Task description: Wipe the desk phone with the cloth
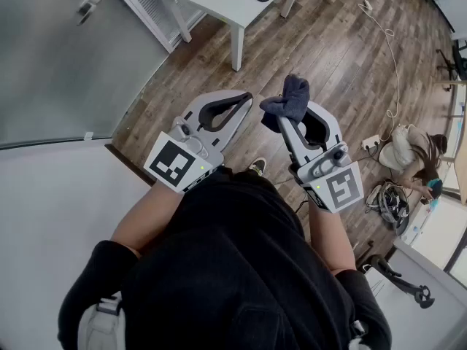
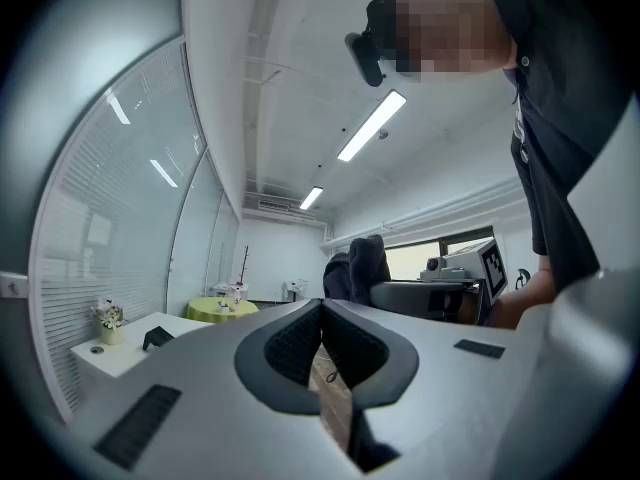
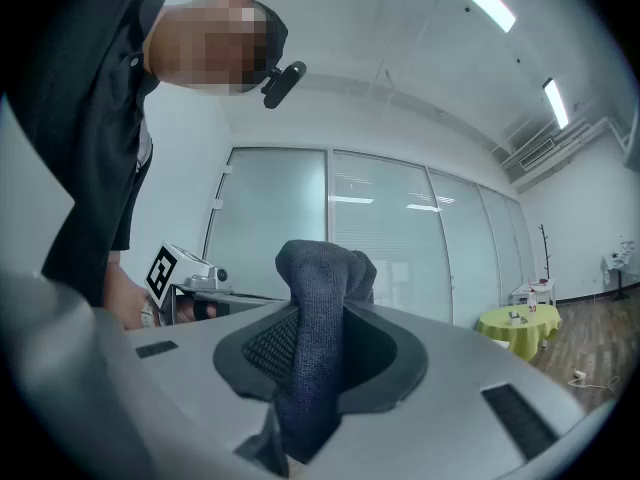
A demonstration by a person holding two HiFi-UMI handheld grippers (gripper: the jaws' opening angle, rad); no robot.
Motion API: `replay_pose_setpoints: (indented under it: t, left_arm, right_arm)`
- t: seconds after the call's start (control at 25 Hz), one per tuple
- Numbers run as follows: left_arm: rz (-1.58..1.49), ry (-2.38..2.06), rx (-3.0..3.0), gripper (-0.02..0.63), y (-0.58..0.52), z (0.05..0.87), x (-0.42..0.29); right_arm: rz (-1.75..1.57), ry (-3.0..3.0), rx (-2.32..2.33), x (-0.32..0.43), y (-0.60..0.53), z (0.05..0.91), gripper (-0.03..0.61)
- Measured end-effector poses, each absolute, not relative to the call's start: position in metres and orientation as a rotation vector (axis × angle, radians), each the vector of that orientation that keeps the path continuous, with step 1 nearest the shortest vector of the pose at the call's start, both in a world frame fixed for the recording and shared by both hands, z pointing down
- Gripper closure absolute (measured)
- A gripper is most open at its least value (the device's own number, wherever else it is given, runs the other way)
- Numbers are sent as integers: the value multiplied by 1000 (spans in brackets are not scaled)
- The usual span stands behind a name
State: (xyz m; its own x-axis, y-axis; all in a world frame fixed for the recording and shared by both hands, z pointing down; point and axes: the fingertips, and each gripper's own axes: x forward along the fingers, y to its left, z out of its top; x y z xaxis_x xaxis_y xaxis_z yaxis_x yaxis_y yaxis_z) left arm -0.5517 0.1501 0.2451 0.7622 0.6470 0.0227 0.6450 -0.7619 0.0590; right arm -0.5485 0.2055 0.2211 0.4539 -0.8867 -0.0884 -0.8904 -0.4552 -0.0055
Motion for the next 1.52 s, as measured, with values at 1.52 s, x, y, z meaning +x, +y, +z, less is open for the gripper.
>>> replay_pose_setpoints:
  t: [1.52]
  left_arm:
    - [47,1109,2934,603,255,245,-539]
  right_arm:
    - [156,1579,-2644,-536,309,222,465]
